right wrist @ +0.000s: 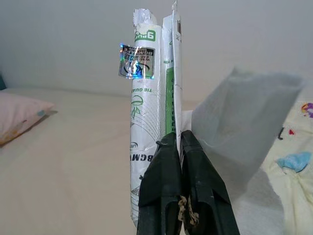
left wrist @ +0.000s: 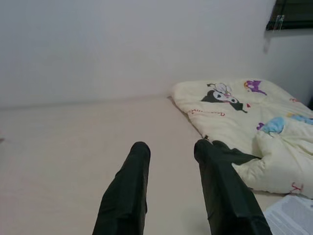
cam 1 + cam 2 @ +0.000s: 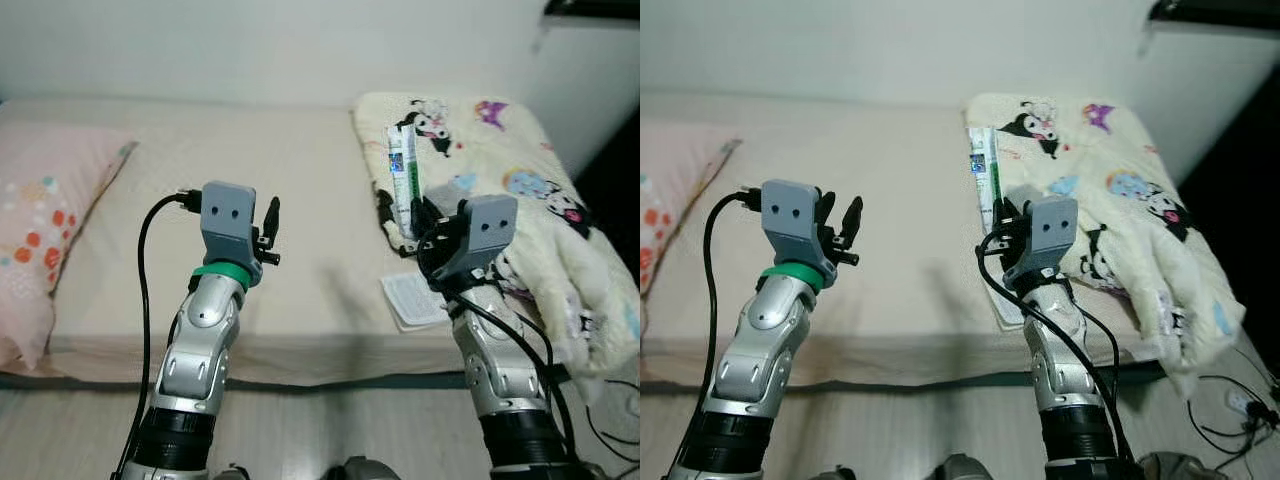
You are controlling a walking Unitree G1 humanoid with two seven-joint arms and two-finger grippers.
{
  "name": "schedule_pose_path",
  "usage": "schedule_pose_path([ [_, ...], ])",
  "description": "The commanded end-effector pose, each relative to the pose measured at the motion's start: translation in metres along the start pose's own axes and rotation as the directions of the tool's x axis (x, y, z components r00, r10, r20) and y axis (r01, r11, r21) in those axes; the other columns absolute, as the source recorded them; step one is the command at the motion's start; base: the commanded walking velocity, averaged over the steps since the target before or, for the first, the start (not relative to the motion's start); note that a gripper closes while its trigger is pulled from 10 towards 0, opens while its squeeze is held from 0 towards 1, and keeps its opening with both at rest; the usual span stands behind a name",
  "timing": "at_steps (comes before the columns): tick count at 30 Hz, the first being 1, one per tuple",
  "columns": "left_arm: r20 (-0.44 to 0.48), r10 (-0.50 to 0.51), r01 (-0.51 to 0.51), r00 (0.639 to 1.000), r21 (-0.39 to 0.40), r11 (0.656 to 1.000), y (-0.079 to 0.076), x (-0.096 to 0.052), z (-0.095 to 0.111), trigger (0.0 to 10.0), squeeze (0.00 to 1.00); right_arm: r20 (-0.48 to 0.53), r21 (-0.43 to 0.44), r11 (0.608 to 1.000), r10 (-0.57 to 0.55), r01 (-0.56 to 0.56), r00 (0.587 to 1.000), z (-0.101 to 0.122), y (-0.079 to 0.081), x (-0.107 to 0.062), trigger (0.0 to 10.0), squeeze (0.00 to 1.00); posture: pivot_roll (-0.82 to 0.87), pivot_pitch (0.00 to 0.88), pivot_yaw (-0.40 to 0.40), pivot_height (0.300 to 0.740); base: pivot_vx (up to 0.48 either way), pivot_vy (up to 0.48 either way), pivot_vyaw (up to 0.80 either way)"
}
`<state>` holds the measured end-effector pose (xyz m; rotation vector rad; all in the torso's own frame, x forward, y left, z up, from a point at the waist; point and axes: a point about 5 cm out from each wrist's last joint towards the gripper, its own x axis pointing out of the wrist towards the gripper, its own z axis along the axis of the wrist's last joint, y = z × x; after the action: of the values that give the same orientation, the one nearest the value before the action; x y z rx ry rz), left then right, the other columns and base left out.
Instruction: Clean up the room
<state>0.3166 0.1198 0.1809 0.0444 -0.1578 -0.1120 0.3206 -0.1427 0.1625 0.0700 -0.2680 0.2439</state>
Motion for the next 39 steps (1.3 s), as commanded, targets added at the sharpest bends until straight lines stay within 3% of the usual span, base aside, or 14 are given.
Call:
schedule_pose_path([
  [1, -0.029, 0.004, -0.004, 1.000, -0.001, 1.000, 0.002, 0.000, -0.004, 10.0, 0.00, -0.005, 0.021, 1.000, 0.013, -0.013, 1.000, -0.001, 0.004, -0.001, 10.0, 0.00, -0.06, 0.057, -0.022, 0.720, 0.000, 0.000, 0.00],
  [10, -0.047, -0.014, 0.014, 0.999, 0.004, 1.000, 0.002, -0.002, -0.008, 10.0, 0.00, -0.038, -0.028, 0.999, 0.015, -0.016, 0.999, -0.006, 0.004, 0.000, 10.0, 0.00, -0.06, 0.055, -0.019, 0.720, 0.000, 0.000, 0.42],
  [17, -0.257, -0.078, 0.083, 0.963, 0.009, 0.996, 0.008, -0.028, -0.063, 10.0, 0.00, -0.161, -0.060, 0.997, 0.033, -0.043, 0.986, -0.040, 0.005, -0.014, 10.0, 0.00, -0.06, 0.058, -0.018, 0.720, 0.000, 0.000, 0.75],
  [19, -0.257, -0.078, 0.083, 0.963, 0.009, 0.996, 0.008, -0.028, -0.063, 10.0, 0.00, -0.161, -0.060, 0.997, 0.033, -0.043, 0.986, -0.040, 0.005, -0.014, 10.0, 0.00, -0.06, 0.058, -0.018, 0.720, 0.000, 0.000, 0.74],
  [21, -0.412, -0.049, 0.055, 0.910, 0.001, 0.999, 0.017, -0.051, -0.104, 10.0, 0.00, -0.326, -0.086, 0.994, 0.040, -0.072, 0.945, -0.080, 0.004, -0.035, 10.0, 0.00, -0.05, 0.060, -0.023, 0.720, 0.000, 0.000, 0.74],
  [27, -0.457, 0.020, -0.022, 0.889, 0.002, 1.000, 0.022, -0.058, -0.115, 10.0, 0.00, -0.386, -0.074, 0.995, 0.038, -0.072, 0.922, -0.095, 0.004, -0.045, 10.0, 0.00, -0.04, 0.071, -0.028, 0.720, 0.000, 0.000, 0.74],
  [34, -0.488, 0.027, 0.007, 0.872, 0.069, 0.998, 0.025, -0.067, -0.130, 10.0, 0.00, -0.426, -0.071, 0.997, 0.009, -0.044, 0.905, -0.109, 0.004, -0.053, 10.0, 0.00, -0.04, 0.041, -0.014, 0.720, 0.000, 0.000, 0.74],
  [39, -0.534, 0.088, -0.038, 0.841, 0.104, 0.994, 0.044, -0.073, -0.152, 10.0, 0.00, -0.504, -0.057, 0.998, 0.004, -0.038, 0.864, -0.131, 0.010, -0.068, 10.0, 0.00, -0.04, 0.000, -0.014, 0.720, 0.000, 0.000, 0.74],
])
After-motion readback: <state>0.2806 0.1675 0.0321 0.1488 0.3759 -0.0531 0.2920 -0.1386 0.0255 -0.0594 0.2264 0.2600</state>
